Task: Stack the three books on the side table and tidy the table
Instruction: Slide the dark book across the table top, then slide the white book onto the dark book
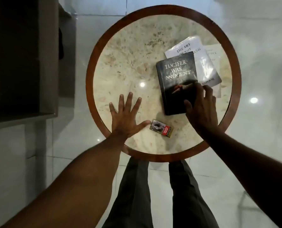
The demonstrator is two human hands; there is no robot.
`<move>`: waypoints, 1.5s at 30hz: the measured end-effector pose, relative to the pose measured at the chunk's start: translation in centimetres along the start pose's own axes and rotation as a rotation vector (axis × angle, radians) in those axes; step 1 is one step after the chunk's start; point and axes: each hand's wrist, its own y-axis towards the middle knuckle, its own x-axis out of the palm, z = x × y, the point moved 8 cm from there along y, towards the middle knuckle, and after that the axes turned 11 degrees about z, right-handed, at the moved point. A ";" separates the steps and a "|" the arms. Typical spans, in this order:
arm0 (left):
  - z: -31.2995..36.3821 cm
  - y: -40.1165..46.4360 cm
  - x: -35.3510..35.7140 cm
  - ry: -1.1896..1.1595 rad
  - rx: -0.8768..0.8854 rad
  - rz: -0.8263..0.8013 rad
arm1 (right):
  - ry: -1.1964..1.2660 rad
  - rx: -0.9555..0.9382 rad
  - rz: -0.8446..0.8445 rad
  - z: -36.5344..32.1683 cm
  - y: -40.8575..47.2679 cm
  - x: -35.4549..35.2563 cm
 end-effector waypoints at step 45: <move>-1.0 0.4 2.3 -0.084 -0.009 0.111 | -0.164 0.278 0.151 1.1 12.9 0.6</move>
